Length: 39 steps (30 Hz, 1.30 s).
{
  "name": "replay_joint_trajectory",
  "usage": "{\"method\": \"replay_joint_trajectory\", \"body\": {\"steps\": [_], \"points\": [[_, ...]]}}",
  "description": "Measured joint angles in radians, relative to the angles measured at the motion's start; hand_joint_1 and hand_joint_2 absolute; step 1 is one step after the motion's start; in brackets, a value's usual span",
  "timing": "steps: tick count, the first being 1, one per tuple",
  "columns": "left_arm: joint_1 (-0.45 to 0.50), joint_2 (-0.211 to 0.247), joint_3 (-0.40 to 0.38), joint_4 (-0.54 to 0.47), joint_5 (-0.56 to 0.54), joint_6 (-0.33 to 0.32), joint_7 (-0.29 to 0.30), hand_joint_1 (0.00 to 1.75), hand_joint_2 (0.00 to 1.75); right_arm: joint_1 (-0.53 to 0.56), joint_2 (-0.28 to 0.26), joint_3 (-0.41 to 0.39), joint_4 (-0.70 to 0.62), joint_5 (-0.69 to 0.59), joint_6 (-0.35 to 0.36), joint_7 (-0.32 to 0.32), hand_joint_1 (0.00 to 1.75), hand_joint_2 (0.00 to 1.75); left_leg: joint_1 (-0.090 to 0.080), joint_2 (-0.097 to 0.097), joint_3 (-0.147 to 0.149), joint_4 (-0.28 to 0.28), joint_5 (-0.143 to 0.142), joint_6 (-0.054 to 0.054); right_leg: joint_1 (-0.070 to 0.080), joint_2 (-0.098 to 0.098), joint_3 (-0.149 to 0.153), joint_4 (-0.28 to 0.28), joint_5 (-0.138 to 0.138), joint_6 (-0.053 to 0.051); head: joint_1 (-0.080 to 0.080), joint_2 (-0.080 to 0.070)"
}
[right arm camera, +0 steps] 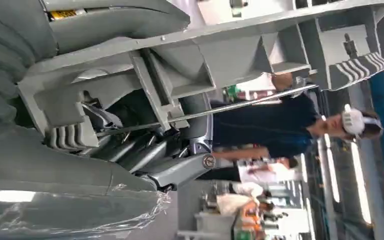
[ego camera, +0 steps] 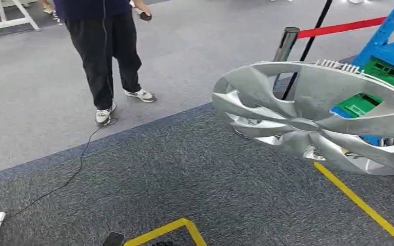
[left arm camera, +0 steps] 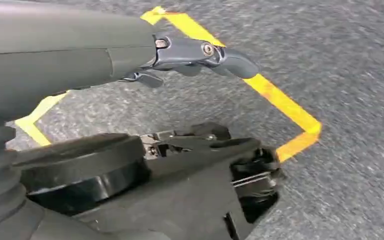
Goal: Take the parts from the cabinet and place them on the table.
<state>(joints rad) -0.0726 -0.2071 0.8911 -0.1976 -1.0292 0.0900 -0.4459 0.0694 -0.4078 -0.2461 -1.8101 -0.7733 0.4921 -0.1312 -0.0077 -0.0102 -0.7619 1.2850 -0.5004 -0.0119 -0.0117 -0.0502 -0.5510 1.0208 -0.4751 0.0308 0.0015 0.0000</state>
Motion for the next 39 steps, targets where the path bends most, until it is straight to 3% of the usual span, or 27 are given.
{"method": "replay_joint_trajectory", "body": {"steps": [2, 3, 4, 7, 8, 10, 11, 12, 13, 14, 15, 17, 18, 19, 20, 23, 24, 25, 26, 28, 29, 31, 32, 33, 34, 38, 39], "points": [[0.000, 0.001, 0.000, 0.000, -0.001, 0.000, 0.000, 0.00, 1.75, 0.000, -0.003, 0.000, 0.000, 0.000, 0.000, 0.000, 1.75, 1.75, -0.008, 0.018, 0.090, -0.169, 0.084, 0.016, 0.003, -0.023, 0.006, 0.000, -0.004, 0.000, 0.001, 0.000], [-0.001, 0.001, 0.000, 0.000, -0.002, -0.001, 0.000, 0.00, 1.75, 0.000, -0.004, 0.000, 0.000, 0.000, 0.000, 0.000, 1.75, 1.75, -0.019, 0.060, 0.134, -0.244, 0.107, 0.028, 0.004, -0.033, 0.009, 0.000, -0.006, 0.003, 0.001, 0.000], [-0.002, 0.001, 0.000, 0.000, -0.003, -0.003, 0.000, 0.00, 1.75, 0.002, -0.004, 0.000, 0.000, 0.000, 0.000, 0.000, 1.75, 1.75, -0.031, 0.095, 0.151, -0.281, 0.092, 0.035, 0.013, -0.042, 0.008, 0.004, -0.013, 0.009, 0.000, 0.000], [-0.001, 0.000, 0.000, 0.000, -0.008, -0.005, -0.002, 0.00, 1.75, 0.004, -0.004, 0.005, 0.000, 0.003, 0.000, 0.001, 1.75, 1.75, -0.033, 0.056, 0.142, -0.284, 0.095, 0.043, 0.012, -0.076, 0.014, -0.005, -0.014, 0.016, 0.003, 0.000], [-0.001, 0.001, 0.000, 0.000, -0.008, -0.005, -0.004, 0.00, 1.75, 0.004, -0.004, 0.006, 0.000, 0.003, 0.000, 0.001, 1.75, 1.75, -0.026, 0.042, 0.148, -0.296, 0.101, 0.051, 0.011, -0.079, 0.017, -0.004, -0.020, 0.025, 0.002, 0.000], [-0.005, -0.001, 0.000, 0.000, -0.008, -0.005, -0.006, 0.00, 1.75, 0.006, -0.004, 0.009, 0.000, 0.005, 0.002, 0.001, 1.75, 1.75, -0.018, 0.023, 0.151, -0.299, 0.104, 0.059, 0.004, 0.014, -0.013, 0.061, -0.062, 0.028, 0.005, 0.000], [-0.008, -0.002, 0.000, 0.000, -0.008, -0.005, -0.007, 0.00, 1.75, 0.007, -0.005, 0.008, 0.000, 0.005, 0.003, 0.001, 1.75, 1.75, -0.016, 0.011, 0.151, -0.299, 0.104, 0.061, 0.002, 0.038, -0.052, 0.141, -0.100, 0.031, 0.010, 0.000], [-0.010, -0.003, 0.000, 0.000, -0.008, -0.005, -0.007, 0.00, 1.75, 0.010, -0.005, 0.010, 0.000, 0.005, 0.004, 0.001, 1.75, 1.75, -0.015, -0.003, 0.151, -0.299, 0.104, 0.062, 0.002, 0.048, -0.101, 0.235, -0.138, 0.036, 0.011, 0.000], [-0.010, -0.003, 0.000, 0.000, -0.008, -0.005, -0.007, 0.00, 1.75, 0.014, -0.005, 0.010, 0.000, 0.006, 0.005, 0.001, 1.75, 1.75, -0.015, -0.015, 0.151, -0.299, 0.104, 0.062, 0.001, 0.049, -0.138, 0.300, -0.154, 0.039, 0.012, 0.000], [-0.009, -0.003, 0.000, 0.000, -0.008, -0.005, -0.007, 0.00, 1.75, 0.019, -0.005, 0.010, 0.001, 0.006, 0.006, 0.001, 1.75, 1.75, -0.014, -0.028, 0.152, -0.299, 0.104, 0.062, 0.000, 0.049, -0.154, 0.317, -0.148, 0.041, 0.011, 0.000], [-0.008, -0.003, 0.000, 0.000, -0.008, -0.005, -0.007, 0.00, 1.75, 0.021, -0.005, 0.010, 0.001, 0.006, 0.007, 0.001, 1.75, 1.75, -0.012, -0.041, 0.153, -0.297, 0.104, 0.062, -0.001, 0.049, -0.148, 0.290, -0.118, 0.042, 0.012, 0.000], [-0.009, -0.003, 0.000, 0.000, -0.008, -0.005, -0.007, 0.00, 1.75, 0.022, -0.007, 0.009, 0.001, 0.006, 0.008, 0.001, 1.75, 1.75, -0.006, -0.069, 0.155, -0.292, 0.103, 0.056, -0.009, 0.062, -0.077, 0.127, -0.020, 0.050, 0.012, 0.000], [-0.009, -0.003, 0.000, 0.000, -0.008, -0.005, -0.007, 0.00, 1.75, 0.022, -0.009, 0.009, 0.001, 0.006, 0.009, 0.001, 1.75, 1.75, -0.005, -0.083, 0.153, -0.287, 0.100, 0.047, -0.022, 0.102, -0.035, 0.035, 0.016, 0.061, 0.013, 0.000], [-0.012, 0.000, 0.000, 0.000, -0.008, -0.004, -0.007, 0.00, 1.75, 0.022, -0.009, 0.010, 0.005, 0.006, 0.009, 0.001, 1.75, 1.75, -0.009, -0.095, 0.146, -0.279, 0.099, 0.039, -0.029, 0.159, -0.024, 0.011, -0.004, 0.071, 0.016, 0.000], [-0.012, 0.000, 0.000, 0.000, -0.008, -0.003, -0.007, 0.00, 1.75, 0.027, -0.011, 0.008, 0.005, 0.006, 0.010, 0.001, 1.75, 1.75, -0.008, -0.106, 0.138, -0.277, 0.105, 0.035, -0.028, 0.150, -0.016, 0.011, -0.003, 0.054, 0.013, 0.000], [-0.006, -0.001, 0.000, 0.000, -0.008, -0.002, -0.007, 0.00, 1.75, 0.032, -0.014, 0.008, 0.005, 0.007, 0.010, 0.002, 1.75, 1.75, -0.001, -0.142, 0.126, -0.282, 0.118, 0.016, -0.024, 0.113, -0.020, 0.013, 0.004, 0.031, 0.013, 0.000], [-0.004, -0.002, 0.000, 0.000, -0.008, -0.001, -0.007, 0.00, 1.75, 0.029, -0.016, 0.008, 0.004, 0.007, 0.010, 0.002, 1.75, 1.75, -0.003, -0.118, 0.123, -0.273, 0.107, 0.013, -0.023, 0.099, -0.016, 0.009, 0.006, 0.026, 0.014, 0.000], [-0.006, -0.004, 0.000, 0.000, -0.009, -0.001, -0.007, 0.00, 1.75, 0.031, -0.018, 0.007, 0.004, 0.006, 0.010, 0.001, 1.75, 1.75, -0.008, -0.063, 0.105, -0.236, 0.081, 0.008, -0.022, 0.088, -0.014, 0.008, 0.006, 0.017, -0.003, 0.000], [-0.009, -0.005, 0.000, 0.000, -0.009, -0.002, -0.007, 0.00, 1.75, 0.033, -0.020, 0.005, 0.004, 0.006, 0.011, 0.000, 1.75, 1.75, -0.006, -0.028, 0.069, -0.162, 0.042, 0.003, -0.018, 0.073, -0.014, 0.008, 0.005, 0.013, -0.003, 0.000], [-0.012, -0.007, 0.000, 0.000, -0.009, -0.005, -0.009, 0.00, 1.75, 0.034, -0.022, 0.002, 0.004, 0.006, 0.012, 0.002, 1.75, 1.75, -0.002, -0.003, -0.007, -0.007, -0.021, 0.001, -0.010, 0.042, -0.014, 0.008, 0.003, 0.008, -0.003, 0.000], [-0.012, -0.008, 0.000, 0.000, -0.009, -0.006, -0.010, 0.00, 1.75, 0.034, -0.023, 0.003, 0.004, 0.006, 0.013, 0.003, 1.75, 1.75, -0.002, -0.002, -0.027, 0.033, -0.028, 0.002, -0.007, 0.028, -0.014, 0.008, 0.002, 0.007, -0.004, 0.000], [-0.011, -0.008, 0.000, 0.000, -0.009, -0.006, -0.010, 0.00, 1.75, 0.032, -0.025, 0.002, 0.004, 0.006, 0.014, 0.004, 1.75, 1.75, -0.004, -0.001, 0.006, -0.028, 0.022, 0.009, -0.003, 0.002, -0.012, 0.008, 0.001, 0.005, -0.003, 0.000], [-0.012, -0.008, 0.000, 0.000, -0.009, -0.006, -0.010, 0.00, 1.75, 0.031, -0.027, 0.003, 0.004, 0.006, 0.015, 0.005, 1.75, 1.75, -0.006, 0.006, 0.055, -0.115, 0.065, 0.014, -0.002, -0.010, -0.009, 0.008, 0.000, 0.005, -0.003, 0.000], [-0.012, -0.008, 0.000, 0.000, -0.009, -0.006, -0.010, 0.00, 1.75, 0.030, -0.030, 0.003, 0.004, 0.006, 0.015, 0.006, 1.75, 1.75, -0.012, 0.030, 0.108, -0.204, 0.097, 0.021, -0.002, -0.020, -0.005, 0.008, -0.003, 0.006, -0.003, 0.000], [-0.014, -0.008, 0.000, 0.000, -0.009, -0.006, -0.010, 0.00, 1.75, 0.029, -0.033, 0.002, 0.004, 0.005, 0.015, 0.007, 1.75, 1.75, -0.024, 0.076, 0.142, -0.266, 0.089, 0.025, 0.002, -0.031, -0.004, 0.008, -0.006, 0.010, -0.003, 0.000], [-0.013, -0.007, 0.000, 0.000, -0.009, -0.005, -0.012, 0.00, 1.75, 0.022, -0.037, 0.002, 0.004, 0.004, 0.015, 0.009, 1.75, 1.75, -0.028, 0.034, 0.138, -0.282, 0.094, 0.042, 0.006, -0.070, 0.004, 0.000, -0.011, 0.026, -0.003, 0.000], [-0.012, -0.008, 0.000, 0.000, -0.009, -0.005, -0.013, 0.00, 1.75, 0.021, -0.040, 0.002, 0.004, 0.004, 0.015, 0.009, 1.75, 1.75, -0.017, 0.023, 0.147, -0.294, 0.101, 0.051, 0.001, -0.064, -0.004, 0.004, -0.018, 0.033, -0.003, 0.000]]}}
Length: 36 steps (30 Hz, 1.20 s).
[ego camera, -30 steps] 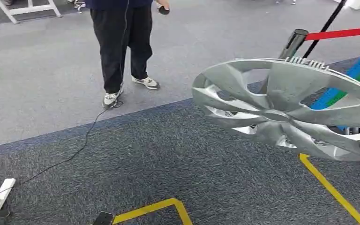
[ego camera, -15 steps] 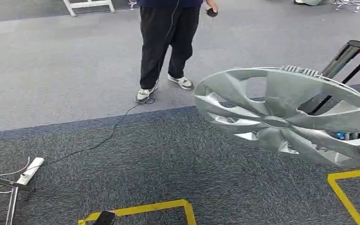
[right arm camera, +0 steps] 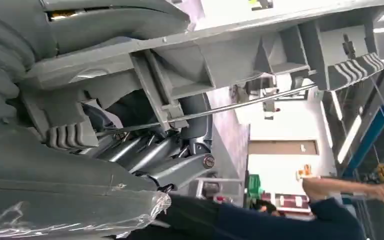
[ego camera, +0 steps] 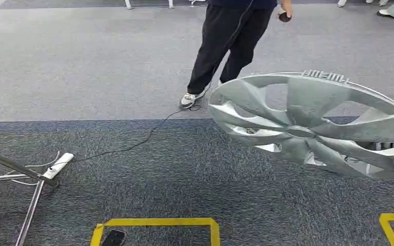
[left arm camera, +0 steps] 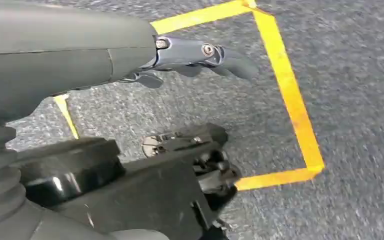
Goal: Take the parts from the cabinet and place them on the table.
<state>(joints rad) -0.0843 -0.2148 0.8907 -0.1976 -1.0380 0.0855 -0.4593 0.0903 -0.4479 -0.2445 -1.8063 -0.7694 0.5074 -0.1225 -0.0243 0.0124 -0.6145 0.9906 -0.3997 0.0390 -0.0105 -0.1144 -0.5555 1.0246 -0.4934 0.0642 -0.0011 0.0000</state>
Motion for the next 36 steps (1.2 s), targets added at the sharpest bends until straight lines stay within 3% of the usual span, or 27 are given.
{"method": "replay_joint_trajectory", "body": {"steps": [2, 3, 4, 5, 6, 8, 9, 10, 11, 14, 15, 16, 17, 19, 20, 21, 22, 24, 25, 26, 29, 30, 31, 32, 33, 35, 36], "points": [[-0.004, 0.000, 0.000, 0.000, 0.000, 0.000, -0.003, 0.00, 1.75, 0.000, -0.003, -0.002, 0.000, 0.000, 0.000, 0.000, 1.75, 1.75, 0.003, -0.017, 0.003, -0.001, 0.000, 0.009, -0.002, 0.086, -0.033, 0.089, -0.052, 0.003, 0.003, 0.000], [-0.005, -0.001, 0.000, 0.000, 0.000, 0.000, -0.003, 0.00, 1.75, 0.000, -0.004, -0.002, 0.000, -0.002, 0.000, 0.000, 1.75, 1.75, 0.004, -0.029, 0.003, -0.001, 0.000, 0.009, -0.002, 0.108, -0.081, 0.187, -0.095, 0.007, 0.010, 0.000], [-0.005, -0.001, 0.000, 0.000, 0.000, -0.001, -0.004, 0.00, 1.75, 0.001, -0.004, -0.002, 0.000, -0.002, 0.000, 0.000, 1.75, 1.75, 0.004, -0.039, 0.003, 0.000, 0.000, 0.010, -0.002, 0.113, -0.124, 0.264, -0.123, 0.010, 0.011, 0.000], [-0.004, -0.001, 0.000, 0.000, 0.000, -0.001, -0.004, 0.00, 1.75, 0.002, -0.004, 0.000, 0.002, -0.002, 0.000, 0.001, 1.75, 1.75, 0.004, -0.051, 0.003, 0.000, 0.000, 0.010, -0.002, 0.113, -0.152, 0.312, -0.131, 0.011, 0.011, 0.000], [-0.003, -0.001, 0.000, 0.000, 0.000, -0.001, -0.004, 0.00, 1.75, 0.003, -0.004, 0.000, 0.003, -0.001, 0.000, 0.001, 1.75, 1.75, 0.004, -0.063, 0.004, 0.000, 0.000, 0.010, -0.003, 0.113, -0.159, 0.309, -0.113, 0.012, 0.011, 0.000], [-0.003, -0.001, 0.000, 0.000, 0.000, -0.001, -0.004, 0.00, 1.75, 0.003, -0.004, 0.000, 0.003, -0.001, -0.001, 0.001, 1.75, 1.75, 0.009, -0.089, 0.006, 0.004, -0.001, 0.007, -0.007, 0.119, -0.110, 0.186, -0.027, 0.016, 0.011, 0.000], [-0.003, -0.002, 0.000, 0.000, 0.000, -0.001, -0.004, 0.00, 1.75, 0.003, -0.004, 0.000, 0.003, -0.001, -0.002, 0.001, 1.75, 1.75, 0.012, -0.103, 0.008, 0.007, -0.003, 0.002, -0.015, 0.141, -0.061, 0.081, 0.027, 0.021, 0.011, 0.000], [-0.003, 0.000, 0.000, 0.000, 0.000, 0.002, -0.004, 0.00, 1.75, 0.003, -0.004, 0.000, 0.005, 0.001, -0.005, 0.001, 1.75, 1.75, 0.011, -0.115, 0.006, 0.010, -0.005, -0.005, -0.026, 0.194, -0.031, 0.022, 0.027, 0.031, 0.012, 0.000], [-0.006, 0.001, 0.000, 0.000, 0.000, 0.003, -0.004, 0.00, 1.75, 0.005, -0.004, 0.001, 0.006, 0.002, -0.005, 0.001, 1.75, 1.75, 0.006, -0.126, -0.003, 0.025, -0.006, -0.011, -0.028, 0.209, -0.019, -0.001, 0.021, 0.024, 0.012, 0.000], [0.002, 0.001, 0.000, 0.000, 0.000, 0.005, -0.004, 0.00, 1.75, 0.006, -0.004, 0.002, 0.008, 0.004, -0.007, 0.003, 1.75, 1.75, 0.012, -0.158, -0.014, 0.014, 0.009, -0.024, -0.019, 0.172, -0.021, 0.010, 0.025, 0.002, 0.010, 0.000], [0.004, 0.003, 0.000, 0.000, 0.000, 0.005, -0.004, 0.00, 1.75, 0.005, -0.004, 0.002, 0.008, 0.004, -0.007, 0.002, 1.75, 1.75, 0.012, -0.156, -0.017, 0.017, 0.004, -0.026, -0.023, 0.158, -0.019, 0.006, 0.028, -0.005, 0.011, 0.000], [0.004, 0.001, 0.000, 0.000, 0.000, 0.005, -0.004, 0.00, 1.75, 0.003, -0.004, 0.001, 0.008, 0.004, -0.007, 0.002, 1.75, 1.75, 0.004, -0.095, -0.024, 0.037, -0.013, -0.032, -0.021, 0.147, -0.017, 0.006, 0.028, -0.014, 0.005, 0.000], [0.002, 0.001, 0.000, 0.000, 0.000, 0.005, -0.004, 0.00, 1.75, 0.006, -0.005, -0.002, 0.008, 0.003, -0.007, 0.001, 1.75, 1.75, 0.004, -0.053, -0.050, 0.093, -0.049, -0.037, -0.018, 0.135, -0.016, 0.005, 0.027, -0.020, -0.002, 0.000], [0.000, 0.000, 0.000, 0.000, 0.000, 0.005, -0.003, 0.00, 1.75, 0.010, -0.006, -0.004, 0.008, 0.003, -0.007, 0.000, 1.75, 1.75, 0.009, -0.026, -0.131, 0.263, -0.128, -0.040, -0.012, 0.106, -0.017, 0.005, 0.024, -0.026, -0.001, 0.000], [0.001, 0.000, 0.000, 0.000, 0.000, 0.005, -0.002, 0.00, 1.75, 0.014, -0.006, -0.004, 0.008, 0.003, -0.006, 0.000, 1.75, 1.75, 0.010, -0.025, -0.162, 0.326, -0.148, -0.040, -0.010, 0.092, -0.016, 0.005, 0.023, -0.027, 0.000, 0.000], [0.002, 0.000, 0.000, 0.000, -0.001, 0.005, 0.000, 0.00, 1.75, 0.017, -0.006, -0.004, 0.008, 0.003, -0.006, 0.000, 1.75, 1.75, 0.010, -0.025, -0.171, 0.343, -0.144, -0.038, -0.008, 0.078, -0.015, 0.005, 0.022, -0.028, 0.000, 0.000], [0.004, 0.000, 0.000, 0.000, -0.001, 0.005, 0.001, 0.00, 1.75, 0.017, -0.006, -0.004, 0.008, 0.003, -0.007, 0.000, 1.75, 1.75, 0.010, -0.025, -0.154, 0.310, -0.115, -0.035, -0.007, 0.064, -0.014, 0.005, 0.021, -0.030, 0.000, 0.000], [0.004, 0.000, 0.000, 0.000, -0.002, 0.005, 0.001, 0.00, 1.75, 0.017, -0.006, -0.005, 0.008, 0.003, -0.007, -0.001, 1.75, 1.75, 0.006, -0.009, -0.069, 0.156, -0.037, -0.027, -0.005, 0.042, -0.008, 0.005, 0.017, -0.028, 0.000, 0.000], [0.004, 0.000, 0.000, 0.000, -0.002, 0.005, 0.001, 0.00, 1.75, 0.017, -0.006, -0.008, 0.007, 0.003, -0.007, -0.001, 1.75, 1.75, 0.000, 0.037, -0.021, 0.074, -0.009, -0.020, -0.004, 0.033, -0.003, 0.005, 0.014, -0.025, -0.001, 0.000], [0.001, 0.000, 0.000, 0.000, -0.002, 0.005, 0.002, 0.00, 1.75, 0.020, -0.006, -0.012, 0.007, 0.002, -0.007, -0.002, 1.75, 1.75, -0.011, 0.067, 0.001, 0.033, -0.023, -0.022, 0.004, 0.022, -0.002, 0.010, 0.007, -0.018, 0.000, 0.000], [0.002, 0.000, 0.000, 0.000, -0.001, 0.005, 0.002, 0.00, 1.75, 0.019, -0.008, -0.018, 0.007, 0.002, -0.007, -0.001, 1.75, 1.75, -0.013, 0.033, -0.004, 0.024, -0.026, -0.010, 0.004, -0.013, 0.006, 0.000, 0.005, -0.008, 0.002, 0.000], [0.003, 0.000, 0.000, 0.000, 0.000, 0.005, 0.001, 0.00, 1.75, 0.019, -0.009, -0.018, 0.007, 0.002, -0.007, -0.001, 1.75, 1.75, -0.009, 0.018, 0.002, 0.015, -0.022, -0.004, 0.004, -0.025, 0.015, -0.001, 0.000, 0.000, 0.001, 0.000], [0.004, 0.000, 0.000, 0.000, 0.001, 0.005, 0.000, 0.00, 1.75, 0.019, -0.009, -0.018, 0.006, 0.003, -0.008, 0.000, 1.75, 1.75, -0.001, 0.009, 0.010, 0.010, -0.019, 0.001, -0.001, 0.015, 0.009, 0.009, -0.011, 0.007, 0.004, 0.000], [0.001, 0.000, 0.001, 0.000, 0.001, 0.004, -0.001, 0.00, 1.75, 0.020, -0.009, -0.021, 0.006, 0.003, -0.008, 0.001, 1.75, 1.75, 0.002, -0.002, 0.011, 0.010, -0.019, 0.009, -0.003, 0.073, -0.011, 0.056, -0.038, 0.006, 0.007, 0.000], [-0.002, -0.001, 0.001, 0.000, 0.002, 0.004, -0.001, 0.00, 1.75, 0.020, -0.010, -0.024, 0.006, 0.002, -0.008, 0.000, 1.75, 1.75, 0.004, -0.014, 0.011, 0.010, -0.019, 0.011, -0.003, 0.100, -0.051, 0.134, -0.073, 0.008, 0.012, 0.000], [-0.002, -0.001, 0.001, 0.000, 0.001, 0.003, -0.002, 0.00, 1.75, 0.022, -0.010, -0.025, 0.006, 0.002, -0.008, 0.000, 1.75, 1.75, 0.004, -0.039, 0.011, 0.010, -0.020, 0.012, -0.003, 0.113, -0.140, 0.294, -0.130, 0.013, 0.015, 0.000], [-0.001, -0.001, 0.001, 0.000, 0.002, 0.003, -0.002, 0.00, 1.75, 0.026, -0.010, -0.025, 0.006, 0.002, -0.008, 0.001, 1.75, 1.75, 0.004, -0.053, 0.013, 0.010, -0.021, 0.012, -0.004, 0.113, -0.162, 0.322, -0.126, 0.014, 0.014, 0.000]]}}
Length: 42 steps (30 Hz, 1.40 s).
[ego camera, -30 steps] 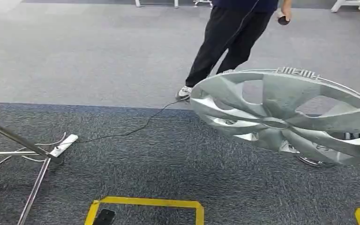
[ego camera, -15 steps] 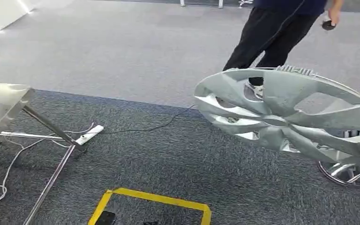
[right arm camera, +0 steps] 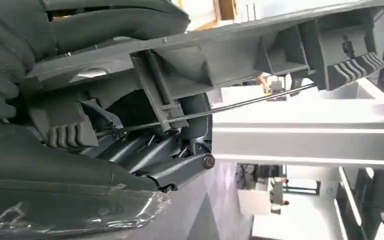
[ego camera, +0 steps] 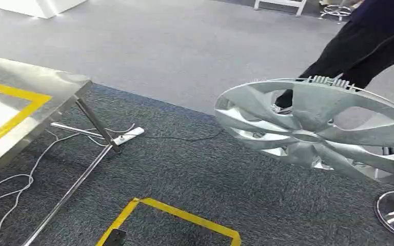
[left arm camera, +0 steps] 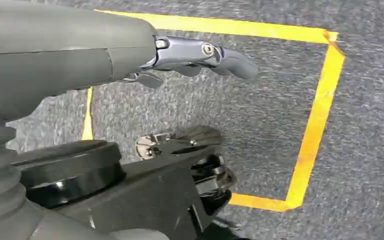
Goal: Take the parts from the cabinet and place them on the table.
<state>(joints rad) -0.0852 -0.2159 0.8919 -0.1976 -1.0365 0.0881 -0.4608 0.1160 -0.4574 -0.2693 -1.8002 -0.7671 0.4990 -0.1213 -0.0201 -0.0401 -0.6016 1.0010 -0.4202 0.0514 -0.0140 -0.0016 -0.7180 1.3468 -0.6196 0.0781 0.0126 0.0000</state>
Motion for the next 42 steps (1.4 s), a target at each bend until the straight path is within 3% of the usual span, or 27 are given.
{"method": "replay_joint_trajectory", "body": {"steps": [2, 4, 5, 9, 10, 11, 12, 14, 15, 17, 18, 19, 20, 21, 24, 25, 26, 27, 29, 31, 32, 34, 35, 36, 37, 40, 42], "points": [[0.001, 0.000, 0.000, 0.000, 0.000, 0.000, 0.000, 0.00, 1.75, 0.002, 0.000, -0.002, 0.000, 0.000, 0.000, 0.000, 1.75, 1.75, 0.003, -0.030, 0.005, 0.001, -0.001, -0.001, -0.002, 0.002, 0.027, -0.090, 0.080, 0.001, 0.001, 0.000], [0.001, -0.001, 0.000, 0.000, 0.000, 0.000, 0.000, 0.00, 1.75, 0.002, -0.003, -0.004, 0.000, 0.000, 0.000, 0.000, 1.75, 1.75, 0.008, -0.057, 0.013, 0.004, -0.007, -0.010, -0.014, 0.047, 0.111, -0.273, 0.175, 0.010, 0.001, 0.000], [0.000, 0.001, 0.000, 0.000, 0.000, 0.000, 0.000, 0.00, 1.75, 0.002, -0.004, -0.005, 0.000, 0.000, 0.000, 0.000, 1.75, 1.75, 0.003, -0.068, 0.008, 0.009, -0.009, -0.018, -0.020, 0.094, 0.128, -0.303, 0.156, 0.014, 0.002, 0.000], [0.007, 0.002, 0.000, 0.000, 0.000, -0.003, 0.006, 0.00, 1.75, 0.002, -0.005, -0.007, -0.001, 0.000, -0.002, 0.005, 1.75, 1.75, 0.010, -0.112, -0.011, 0.009, 0.004, -0.039, -0.014, 0.055, 0.136, -0.313, 0.156, -0.018, 0.002, 0.000], [0.008, 0.002, 0.000, 0.000, 0.000, -0.004, 0.007, 0.00, 1.75, -0.004, -0.005, -0.006, -0.002, 0.000, -0.002, 0.005, 1.75, 1.75, 0.008, -0.078, -0.014, 0.018, -0.006, -0.042, -0.016, 0.041, 0.139, -0.318, 0.159, -0.027, 0.002, 0.000], [0.005, 0.001, 0.000, 0.000, -0.001, -0.004, 0.008, 0.00, 1.75, -0.005, -0.006, -0.005, -0.002, 0.001, -0.003, 0.005, 1.75, 1.75, 0.003, -0.022, -0.030, 0.049, -0.031, -0.048, -0.015, 0.032, 0.140, -0.320, 0.159, -0.033, -0.009, 0.000], [0.001, 0.001, 0.000, 0.000, -0.001, -0.004, 0.008, 0.00, 1.75, -0.005, -0.008, -0.006, -0.002, 0.000, -0.004, 0.005, 1.75, 1.75, 0.004, 0.005, -0.060, 0.109, -0.065, -0.053, -0.012, 0.019, 0.140, -0.320, 0.158, -0.038, -0.010, 0.000], [-0.003, 0.000, 0.000, 0.000, -0.002, -0.007, 0.008, 0.00, 1.75, -0.006, -0.008, -0.006, -0.001, 0.001, -0.005, 0.006, 1.75, 1.75, 0.008, 0.026, -0.142, 0.276, -0.137, -0.057, -0.008, -0.011, 0.140, -0.320, 0.155, -0.043, -0.010, 0.000], [-0.003, 0.000, 0.000, 0.000, -0.002, -0.007, 0.008, 0.00, 1.75, -0.006, -0.008, -0.006, -0.001, 0.001, -0.005, 0.006, 1.75, 1.75, 0.008, 0.027, -0.167, 0.321, -0.142, -0.057, -0.007, -0.026, 0.140, -0.319, 0.155, -0.044, -0.010, 0.000], [-0.001, 0.001, 0.000, 0.000, -0.002, -0.008, 0.009, 0.00, 1.75, -0.006, -0.008, -0.004, -0.001, 0.002, -0.006, 0.008, 1.75, 1.75, 0.007, 0.028, -0.141, 0.267, -0.090, -0.053, -0.004, -0.050, 0.144, -0.319, 0.152, -0.045, -0.010, 0.000], [-0.001, 0.001, 0.000, 0.000, -0.002, -0.008, 0.010, 0.00, 1.75, -0.005, -0.008, -0.003, -0.002, 0.002, -0.007, 0.008, 1.75, 1.75, 0.006, 0.035, -0.097, 0.184, -0.044, -0.047, -0.003, -0.062, 0.148, -0.320, 0.150, -0.044, -0.010, 0.000], [-0.002, 0.002, 0.000, 0.000, -0.002, -0.008, 0.010, 0.00, 1.75, -0.005, -0.008, -0.003, -0.002, 0.002, -0.008, 0.007, 1.75, 1.75, 0.001, 0.058, -0.051, 0.098, -0.005, -0.039, -0.001, -0.073, 0.154, -0.320, 0.147, -0.043, -0.010, 0.000], [-0.002, 0.002, 0.000, 0.000, -0.002, -0.008, 0.010, 0.00, 1.75, -0.005, -0.008, -0.003, -0.002, 0.001, -0.009, 0.007, 1.75, 1.75, -0.010, 0.112, -0.015, 0.033, 0.005, -0.029, 0.002, -0.083, 0.157, -0.320, 0.144, -0.040, -0.010, 0.000], [-0.005, 0.002, -0.001, 0.000, -0.003, -0.008, 0.010, 0.00, 1.75, -0.002, -0.008, -0.005, -0.002, 0.001, -0.010, 0.006, 1.75, 1.75, -0.014, 0.113, -0.006, 0.006, -0.008, -0.026, 0.009, -0.093, 0.156, -0.315, 0.138, -0.033, -0.010, 0.000], [-0.001, 0.002, -0.001, 0.000, -0.003, -0.008, 0.011, 0.00, 1.75, 0.000, -0.008, -0.005, -0.005, 0.001, -0.014, 0.006, 1.75, 1.75, -0.015, 0.078, -0.013, 0.007, -0.006, -0.017, 0.009, -0.131, 0.166, -0.325, 0.136, -0.022, -0.007, 0.000], [0.000, 0.002, -0.001, 0.000, -0.003, -0.011, 0.011, 0.00, 1.75, 0.001, -0.009, -0.005, -0.008, 0.000, -0.015, 0.006, 1.75, 1.75, -0.004, 0.067, -0.005, -0.004, 0.001, -0.008, 0.006, -0.121, 0.161, -0.322, 0.129, -0.014, -0.008, 0.000], [-0.002, 0.002, -0.001, 0.000, -0.003, -0.012, 0.012, 0.00, 1.75, 0.003, -0.009, -0.005, -0.010, 0.000, -0.018, 0.008, 1.75, 1.75, -0.001, 0.056, -0.004, -0.005, 0.002, -0.006, 0.002, -0.058, 0.151, -0.295, 0.112, -0.010, -0.005, 0.000], [-0.006, 0.002, -0.001, 0.000, -0.003, -0.012, 0.012, 0.00, 1.75, 0.005, -0.010, -0.010, -0.010, -0.001, -0.018, 0.007, 1.75, 1.75, 0.001, 0.045, -0.004, -0.005, 0.002, -0.002, 0.001, -0.023, 0.126, -0.236, 0.081, -0.009, -0.003, 0.000], [-0.008, 0.001, -0.001, 0.000, -0.003, -0.014, 0.012, 0.00, 1.75, 0.009, -0.011, -0.011, -0.010, -0.002, -0.019, 0.008, 1.75, 1.75, 0.002, 0.021, -0.004, -0.005, 0.002, -0.001, 0.002, -0.001, 0.039, -0.071, 0.013, -0.002, 0.003, 0.000], [-0.007, 0.001, -0.001, 0.000, -0.003, -0.015, 0.012, 0.00, 1.75, 0.016, -0.011, -0.011, -0.010, -0.002, -0.019, 0.009, 1.75, 1.75, 0.003, -0.004, -0.002, -0.005, 0.001, 0.000, 0.001, -0.001, -0.003, -0.013, 0.017, 0.000, 0.003, 0.000], [-0.006, 0.001, -0.001, 0.000, -0.003, -0.016, 0.012, 0.00, 1.75, 0.017, -0.011, -0.011, -0.010, -0.002, -0.019, 0.009, 1.75, 1.75, 0.004, -0.019, 0.001, -0.004, 0.001, -0.001, 0.000, 0.000, 0.011, -0.055, 0.055, 0.002, 0.002, 0.000], [-0.007, 0.001, -0.001, 0.000, -0.003, -0.018, 0.012, 0.00, 1.75, 0.017, -0.011, -0.011, -0.011, -0.002, -0.022, 0.009, 1.75, 1.75, 0.010, -0.046, 0.009, -0.001, -0.002, -0.008, -0.008, 0.019, 0.090, -0.227, 0.154, 0.008, 0.002, 0.000], [-0.007, 0.002, -0.001, 0.000, -0.003, -0.018, 0.012, 0.00, 1.75, 0.017, -0.010, -0.011, -0.013, -0.002, -0.025, 0.009, 1.75, 1.75, 0.010, -0.058, 0.008, 0.001, -0.005, -0.016, -0.021, 0.070, 0.121, -0.295, 0.169, 0.019, 0.003, 0.000], [-0.009, 0.004, -0.001, 0.000, -0.003, -0.018, 0.014, 0.00, 1.75, 0.020, -0.010, -0.010, -0.013, -0.002, -0.026, 0.009, 1.75, 1.75, 0.006, -0.071, -0.001, 0.013, -0.005, -0.022, -0.025, 0.107, 0.138, -0.323, 0.152, 0.017, 0.005, 0.000], [-0.009, 0.004, -0.001, 0.000, -0.003, -0.018, 0.014, 0.00, 1.75, 0.022, -0.010, -0.012, -0.016, -0.002, -0.027, 0.010, 1.75, 1.75, 0.007, -0.080, -0.008, 0.009, 0.001, -0.026, -0.024, 0.095, 0.140, -0.315, 0.153, 0.002, 0.001, 0.000], [0.000, 0.006, -0.001, 0.000, -0.003, -0.018, 0.016, 0.00, 1.75, 0.024, -0.010, -0.011, -0.018, 0.000, -0.029, 0.012, 1.75, 1.75, 0.012, -0.112, -0.018, 0.008, 0.006, -0.041, -0.025, 0.058, 0.138, -0.315, 0.155, -0.017, 0.004, 0.000], [-0.003, 0.005, -0.001, 0.000, -0.003, -0.018, 0.015, 0.00, 1.75, 0.028, -0.011, -0.014, -0.027, -0.001, -0.029, 0.011, 1.75, 1.75, 0.003, -0.011, -0.047, 0.071, -0.041, -0.052, -0.019, 0.033, 0.142, -0.317, 0.154, -0.030, -0.014, 0.000]]}}
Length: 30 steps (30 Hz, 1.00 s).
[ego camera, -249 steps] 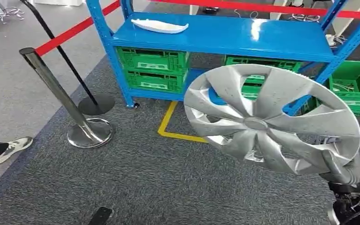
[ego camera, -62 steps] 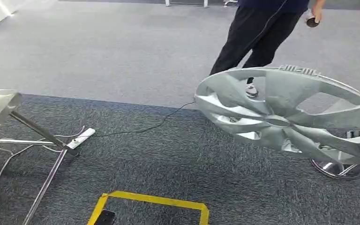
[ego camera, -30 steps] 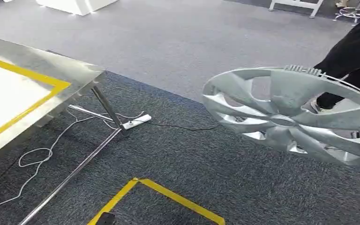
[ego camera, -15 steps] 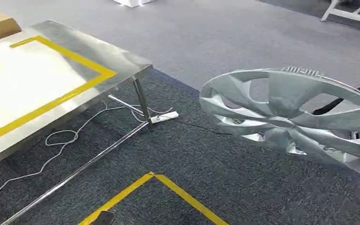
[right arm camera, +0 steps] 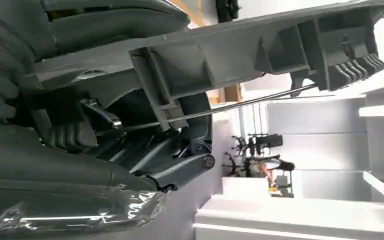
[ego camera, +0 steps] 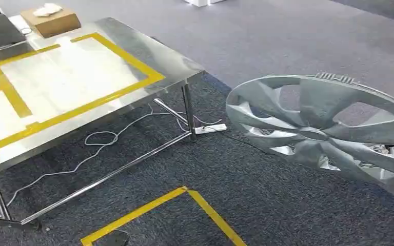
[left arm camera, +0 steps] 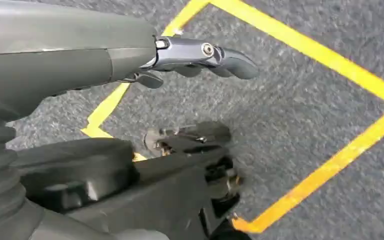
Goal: Take the parts from the cabinet and place them on the table.
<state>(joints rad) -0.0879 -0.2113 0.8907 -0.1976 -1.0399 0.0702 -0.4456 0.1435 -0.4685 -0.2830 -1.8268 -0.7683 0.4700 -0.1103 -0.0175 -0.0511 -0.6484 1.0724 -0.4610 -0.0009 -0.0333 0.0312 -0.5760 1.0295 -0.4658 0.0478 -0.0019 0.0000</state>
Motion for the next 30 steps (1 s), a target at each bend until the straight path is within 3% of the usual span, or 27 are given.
{"method": "replay_joint_trajectory", "body": {"steps": [1, 2, 3, 4, 5, 6, 7, 8, 9, 12, 13, 14, 15, 16, 18, 19, 20, 21, 22, 23, 24, 25, 28, 29, 30], "points": [[-0.003, 0.000, 0.000, 0.000, 0.000, 0.000, 0.000, 0.00, 1.75, 0.002, 0.000, -0.003, -0.003, 0.000, 0.000, 0.000, 1.75, 1.75, 0.002, 0.025, -0.039, 0.078, -0.039, -0.004, 0.003, -0.015, 0.000, 0.000, -0.001, -0.003, 0.003, 0.000], [-0.003, 0.000, 0.000, 0.000, 0.000, 0.000, -0.001, 0.00, 1.75, 0.003, 0.000, -0.005, -0.005, 0.000, 0.000, 0.000, 1.75, 1.75, 0.005, 0.036, -0.081, 0.165, -0.075, -0.005, 0.005, -0.030, 0.000, 0.000, -0.002, -0.005, 0.002, 0.000], [-0.003, -0.001, 0.000, 0.000, 0.000, 0.000, -0.001, 0.00, 1.75, 0.004, 0.000, -0.005, -0.006, 0.000, 0.000, 0.000, 1.75, 1.75, 0.005, 0.039, -0.112, 0.227, -0.091, -0.005, 0.007, -0.044, 0.000, 0.000, -0.003, -0.007, 0.002, 0.000], [-0.001, -0.001, 0.000, 0.000, 0.000, 0.000, -0.001, 0.00, 1.75, 0.005, 0.000, -0.005, -0.006, 0.000, 0.000, 0.000, 1.75, 1.75, 0.005, 0.039, -0.124, 0.247, -0.089, -0.004, 0.008, -0.058, 0.001, 0.000, -0.004, -0.008, 0.002, 0.000], [-0.001, -0.001, 0.000, 0.000, 0.000, 0.000, -0.001, 0.00, 1.75, 0.006, 0.000, -0.005, -0.006, 0.000, 0.000, 0.000, 1.75, 1.75, 0.005, 0.039, -0.114, 0.225, -0.064, -0.002, 0.010, -0.071, 0.003, 0.000, -0.005, -0.009, 0.002, 0.000], [-0.001, 0.000, 0.000, 0.000, 0.000, 0.000, -0.001, 0.00, 1.75, 0.006, 0.000, -0.005, -0.006, 0.000, 0.000, 0.000, 1.75, 1.75, 0.004, 0.041, -0.084, 0.167, -0.025, 0.002, 0.012, -0.083, 0.006, 0.000, -0.006, -0.010, 0.002, 0.000], [-0.001, 0.000, 0.000, 0.000, 0.000, 0.000, -0.001, 0.00, 1.75, 0.006, 0.000, -0.005, -0.008, 0.000, 0.000, 0.000, 1.75, 1.75, 0.001, 0.053, -0.033, 0.071, 0.021, 0.010, 0.014, -0.096, 0.011, 0.000, -0.009, -0.009, 0.002, 0.000], [-0.001, 0.000, 0.000, 0.000, 0.000, 0.000, -0.001, 0.00, 1.75, 0.006, 0.000, -0.005, -0.008, 0.000, 0.000, 0.000, 1.75, 1.75, -0.007, 0.096, 0.016, -0.013, 0.052, 0.022, 0.015, -0.106, 0.016, -0.001, -0.012, -0.007, 0.002, 0.000], [-0.003, 0.000, 0.000, 0.000, 0.000, 0.000, -0.001, 0.00, 1.75, 0.007, 0.000, -0.005, -0.009, 0.000, 0.001, 0.000, 1.75, 1.75, -0.018, 0.133, 0.036, -0.054, 0.037, 0.025, 0.024, -0.117, 0.017, 0.002, -0.017, -0.001, 0.003, 0.000], [-0.002, 0.000, 0.000, 0.000, 0.000, 0.000, -0.002, 0.00, 1.75, 0.008, 0.000, -0.006, -0.009, 0.000, 0.001, 0.000, 1.75, 1.75, -0.018, 0.099, 0.031, -0.063, 0.036, 0.027, 0.025, -0.150, 0.023, -0.006, -0.020, 0.008, 0.002, 0.000], [0.000, 0.000, 0.000, 0.000, 0.000, 0.000, -0.002, 0.00, 1.75, 0.008, -0.001, -0.006, -0.010, 0.000, 0.002, 0.000, 1.75, 1.75, -0.015, 0.084, 0.034, -0.069, 0.039, 0.033, 0.026, -0.163, 0.029, -0.007, -0.023, 0.014, 0.003, 0.000], [0.002, -0.001, 0.000, 0.000, 0.000, 0.000, -0.002, 0.00, 1.75, 0.008, -0.002, -0.006, -0.012, -0.002, 0.005, 0.000, 1.75, 1.75, -0.006, 0.075, 0.040, -0.076, 0.044, 0.038, 0.020, -0.132, 0.022, 0.003, -0.033, 0.022, 0.004, 0.000], [0.000, 0.000, 0.000, 0.000, 0.000, 0.000, -0.002, 0.00, 1.75, 0.009, -0.002, -0.008, -0.012, -0.002, 0.008, -0.002, 1.75, 1.75, -0.003, 0.063, 0.040, -0.076, 0.045, 0.041, 0.019, -0.076, 0.007, 0.041, -0.055, 0.025, 0.007, 0.000], [-0.002, -0.001, 0.000, 0.000, 0.000, 0.000, -0.002, 0.00, 1.75, 0.010, -0.004, -0.011, -0.012, -0.003, 0.009, -0.003, 1.75, 1.75, -0.001, 0.053, 0.040, -0.076, 0.045, 0.046, 0.019, -0.049, -0.027, 0.108, -0.087, 0.027, 0.011, 0.000], [-0.003, -0.001, 0.000, 0.000, 0.000, 0.000, -0.002, 0.00, 1.75, 0.014, -0.004, -0.011, -0.012, -0.005, 0.011, -0.003, 1.75, 1.75, -0.001, 0.030, 0.040, -0.076, 0.045, 0.047, 0.019, -0.034, -0.110, 0.256, -0.140, 0.031, 0.015, 0.000], [-0.002, -0.001, 0.000, 0.000, 0.000, 0.000, -0.002, 0.00, 1.75, 0.018, -0.003, -0.011, -0.011, -0.005, 0.011, -0.002, 1.75, 1.75, -0.002, 0.016, 0.041, -0.075, 0.044, 0.047, 0.019, -0.034, -0.135, 0.290, -0.141, 0.032, 0.013, 0.000], [-0.001, -0.001, 0.000, 0.000, 0.000, 0.000, -0.002, 0.00, 1.75, 0.020, -0.004, -0.011, -0.011, -0.004, 0.011, -0.002, 1.75, 1.75, -0.001, 0.003, 0.042, -0.075, 0.044, 0.047, 0.019, -0.034, -0.136, 0.274, -0.117, 0.033, 0.014, 0.000], [-0.001, -0.001, 0.000, 0.000, 0.000, 0.000, -0.002, 0.00, 1.75, 0.019, -0.004, -0.011, -0.011, -0.004, 0.011, -0.002, 1.75, 1.75, 0.000, -0.010, 0.043, -0.074, 0.044, 0.047, 0.017, -0.033, -0.118, 0.223, -0.078, 0.034, 0.014, 0.000], [-0.001, -0.001, 0.000, 0.000, 0.000, 0.000, -0.002, 0.00, 1.75, 0.019, -0.004, -0.011, -0.011, -0.004, 0.011, -0.002, 1.75, 1.75, 0.003, -0.024, 0.046, -0.073, 0.044, 0.044, 0.014, -0.024, -0.081, 0.139, -0.028, 0.037, 0.014, 0.000], [-0.001, -0.001, 0.000, 0.000, 0.000, 0.000, -0.002, 0.00, 1.75, 0.019, -0.004, -0.011, -0.011, -0.004, 0.011, -0.002, 1.75, 1.75, 0.005, -0.036, 0.047, -0.071, 0.041, 0.038, 0.005, 0.008, -0.040, 0.053, 0.015, 0.044, 0.014, 0.000], [-0.002, 0.001, 0.000, 0.000, 0.000, 0.000, -0.002, 0.00, 1.75, 0.019, -0.003, -0.011, -0.010, -0.004, 0.011, -0.002, 1.75, 1.75, 0.001, -0.047, 0.044, -0.067, 0.041, 0.031, -0.004, 0.059, -0.021, 0.018, 0.001, 0.048, 0.014, 0.000], [-0.003, 0.001, 0.000, 0.000, 0.000, 0.000, -0.002, 0.00, 1.75, 0.020, -0.004, -0.012, -0.010, 0.000, 0.011, -0.005, 1.75, 1.75, 0.000, -0.060, 0.035, -0.058, 0.040, 0.027, -0.004, 0.057, -0.008, 0.002, -0.002, 0.033, 0.013, 0.000], [0.004, 0.002, 0.000, 0.000, 0.000, 0.000, -0.002, 0.00, 1.75, 0.021, -0.003, -0.013, -0.010, 0.055, -0.007, -0.019, 1.75, 1.75, 0.005, -0.087, 0.028, -0.066, 0.053, 0.012, 0.001, 0.025, -0.012, 0.007, 0.002, 0.010, 0.013, 0.000], [0.005, 0.004, 0.000, 0.000, 0.000, 0.002, -0.002, 0.00, 1.75, 0.018, -0.003, -0.013, -0.010, 0.070, -0.011, -0.025, 1.75, 1.75, 0.005, -0.078, 0.027, -0.063, 0.046, 0.009, -0.003, 0.015, -0.008, 0.003, 0.004, 0.004, 0.014, 0.000], [0.005, 0.001, 0.000, 0.000, 0.000, 0.003, -0.002, 0.00, 1.75, 0.017, -0.003, -0.013, -0.011, 0.083, -0.016, -0.032, 1.75, 1.75, -0.001, -0.027, 0.019, -0.039, 0.026, 0.001, 0.000, 0.011, -0.010, 0.004, 0.001, 0.000, 0.003, 0.000]]}}
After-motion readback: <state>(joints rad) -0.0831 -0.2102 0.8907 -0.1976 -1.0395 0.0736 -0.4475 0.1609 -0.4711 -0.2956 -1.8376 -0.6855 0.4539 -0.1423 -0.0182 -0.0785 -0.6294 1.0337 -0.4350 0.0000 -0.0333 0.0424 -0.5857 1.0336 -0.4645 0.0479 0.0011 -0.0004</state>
